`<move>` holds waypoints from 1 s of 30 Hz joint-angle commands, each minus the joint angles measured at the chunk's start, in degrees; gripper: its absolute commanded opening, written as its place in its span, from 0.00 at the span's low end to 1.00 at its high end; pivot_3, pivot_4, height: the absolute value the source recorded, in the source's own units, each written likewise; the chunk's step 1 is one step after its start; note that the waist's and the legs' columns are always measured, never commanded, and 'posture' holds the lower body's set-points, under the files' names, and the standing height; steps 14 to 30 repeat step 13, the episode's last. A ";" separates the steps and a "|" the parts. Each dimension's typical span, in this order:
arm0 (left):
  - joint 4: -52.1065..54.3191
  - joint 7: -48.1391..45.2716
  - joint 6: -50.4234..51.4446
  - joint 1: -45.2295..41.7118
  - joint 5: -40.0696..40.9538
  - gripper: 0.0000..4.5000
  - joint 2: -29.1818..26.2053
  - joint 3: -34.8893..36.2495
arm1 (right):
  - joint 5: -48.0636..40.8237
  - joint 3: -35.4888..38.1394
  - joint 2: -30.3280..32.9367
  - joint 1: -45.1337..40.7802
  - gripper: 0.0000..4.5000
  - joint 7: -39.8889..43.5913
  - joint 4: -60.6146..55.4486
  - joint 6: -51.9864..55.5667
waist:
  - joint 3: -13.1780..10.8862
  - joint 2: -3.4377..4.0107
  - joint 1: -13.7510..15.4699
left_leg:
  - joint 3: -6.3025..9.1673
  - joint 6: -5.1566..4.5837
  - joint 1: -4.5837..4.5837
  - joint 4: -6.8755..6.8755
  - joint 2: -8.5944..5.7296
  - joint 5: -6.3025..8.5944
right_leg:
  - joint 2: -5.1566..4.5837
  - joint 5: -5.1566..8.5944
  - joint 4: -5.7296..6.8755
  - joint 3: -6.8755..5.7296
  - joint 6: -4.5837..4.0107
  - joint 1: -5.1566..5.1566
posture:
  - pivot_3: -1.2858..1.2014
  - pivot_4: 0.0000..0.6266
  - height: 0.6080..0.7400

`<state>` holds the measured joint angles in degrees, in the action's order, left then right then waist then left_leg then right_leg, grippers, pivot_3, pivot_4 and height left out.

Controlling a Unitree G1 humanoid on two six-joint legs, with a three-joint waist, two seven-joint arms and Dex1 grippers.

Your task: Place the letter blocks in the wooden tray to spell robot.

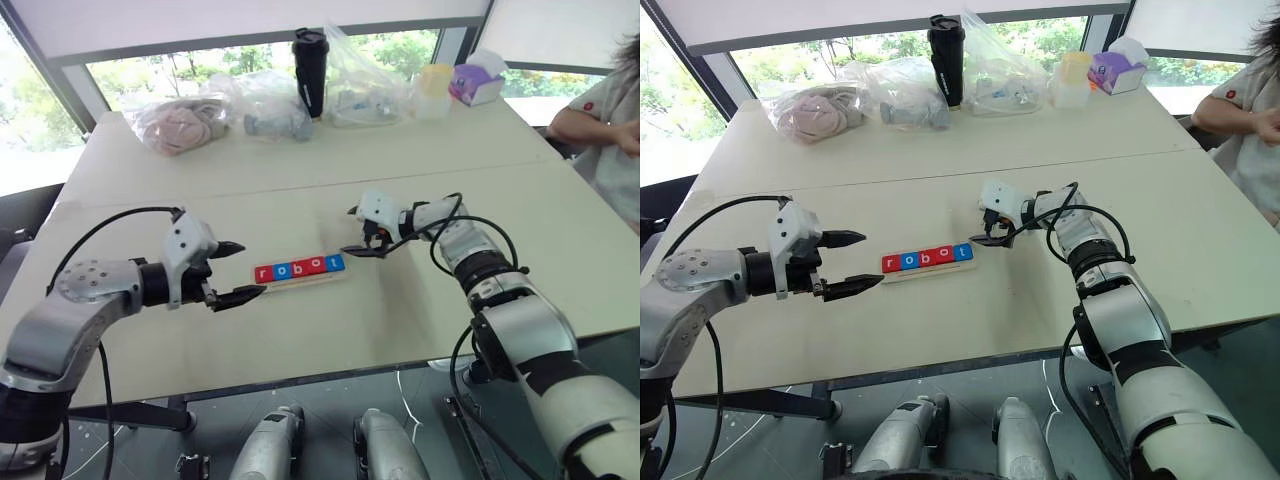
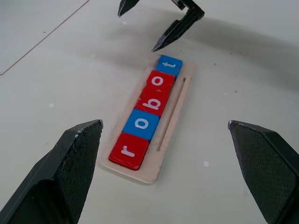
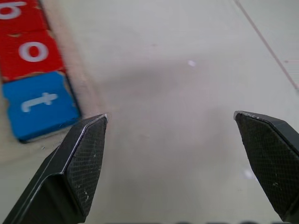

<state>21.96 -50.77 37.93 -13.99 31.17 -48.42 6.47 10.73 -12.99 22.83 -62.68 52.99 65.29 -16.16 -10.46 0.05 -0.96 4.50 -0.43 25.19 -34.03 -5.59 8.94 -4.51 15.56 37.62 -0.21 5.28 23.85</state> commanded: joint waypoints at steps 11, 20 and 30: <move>4.31 1.60 1.84 21.15 2.96 1.00 -0.67 17.36 | -31.27 18.59 17.16 37.79 0.99 2.78 -74.97 54.08 | 0.02 0.06 1.60 | 0.13 -0.23 0.29 0.09 0.02 0.27 | -0.02 0.10 -0.07 0.05 -0.10 0.26 | 0.52 0.24 1.00; 3.64 2.73 1.60 21.70 3.07 1.00 0.49 18.17 | -34.88 21.23 17.94 44.00 0.99 -0.02 -83.49 62.79 | 0.02 0.11 1.46 | -0.01 -0.23 0.29 -0.02 0.10 0.27 | -0.04 0.20 0.03 0.09 -0.27 0.35 | 0.52 0.24 1.00; 3.64 2.73 1.60 21.70 3.07 1.00 0.49 18.17 | -34.88 21.23 17.94 44.00 0.99 -0.02 -83.49 62.79 | 0.02 0.11 1.46 | -0.01 -0.23 0.29 -0.02 0.10 0.27 | -0.04 0.20 0.03 0.09 -0.27 0.35 | 0.52 0.24 1.00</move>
